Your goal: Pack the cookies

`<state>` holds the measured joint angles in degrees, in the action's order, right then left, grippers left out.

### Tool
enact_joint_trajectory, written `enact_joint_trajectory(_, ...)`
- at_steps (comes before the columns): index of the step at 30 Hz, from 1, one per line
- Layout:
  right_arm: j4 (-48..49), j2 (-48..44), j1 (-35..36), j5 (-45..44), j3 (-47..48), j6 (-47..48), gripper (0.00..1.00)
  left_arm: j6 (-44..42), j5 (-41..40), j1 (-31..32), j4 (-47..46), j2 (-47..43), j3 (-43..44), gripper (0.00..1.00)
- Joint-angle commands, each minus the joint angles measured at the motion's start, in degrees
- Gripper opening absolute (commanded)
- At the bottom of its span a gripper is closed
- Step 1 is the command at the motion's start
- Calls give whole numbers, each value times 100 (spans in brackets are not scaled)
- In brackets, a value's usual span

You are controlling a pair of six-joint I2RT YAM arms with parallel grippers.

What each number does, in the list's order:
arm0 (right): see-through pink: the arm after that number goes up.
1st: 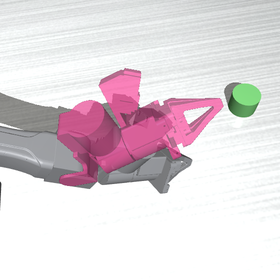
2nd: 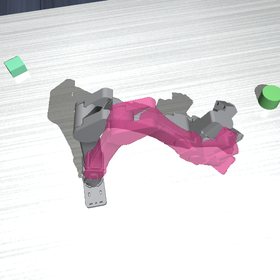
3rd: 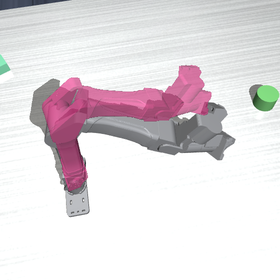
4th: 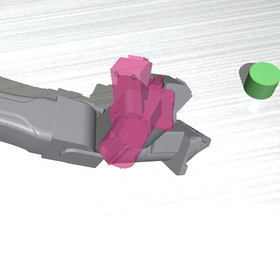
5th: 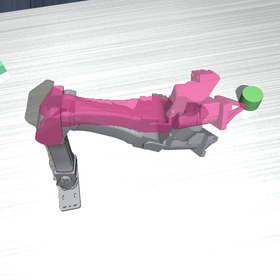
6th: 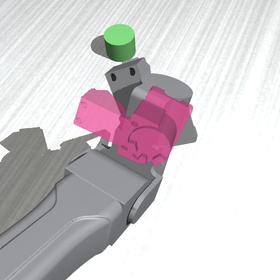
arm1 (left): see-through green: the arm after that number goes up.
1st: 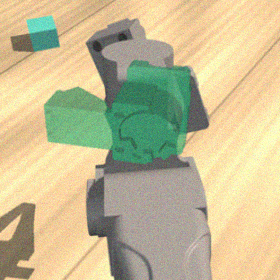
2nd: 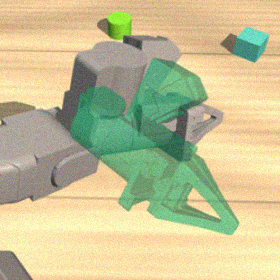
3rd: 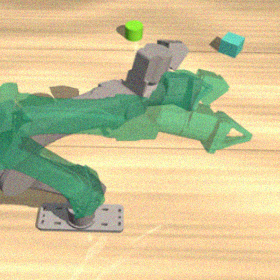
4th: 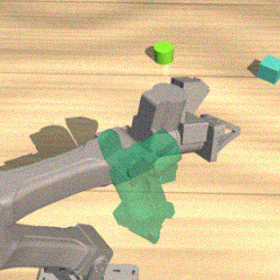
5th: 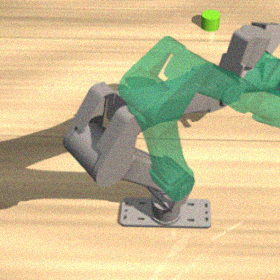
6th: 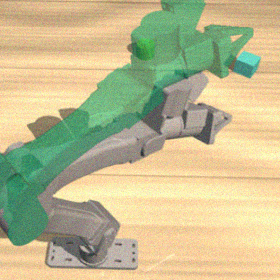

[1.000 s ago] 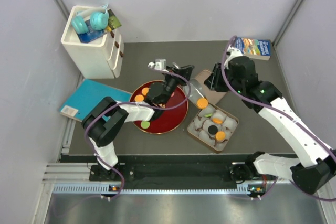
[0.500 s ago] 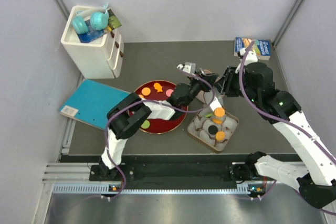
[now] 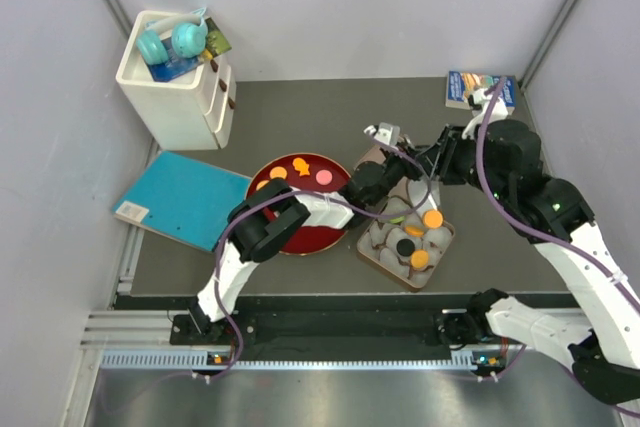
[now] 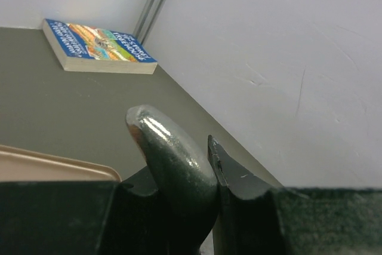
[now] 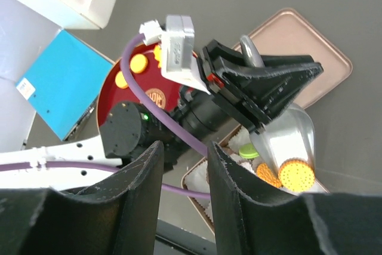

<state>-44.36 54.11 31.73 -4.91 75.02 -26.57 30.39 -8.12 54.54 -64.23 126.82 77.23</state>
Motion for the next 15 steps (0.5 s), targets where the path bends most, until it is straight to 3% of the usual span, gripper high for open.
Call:
enact_joint_trajectory(1, -64, -199, 44, -203, 346, 90, 36, -656, 161, 179, -231, 44, 336, 0)
enact_joint_trajectory(15, -64, -287, 44, -274, 294, 90, 37, -1993, 48, 434, -90, -17, 240, 0)
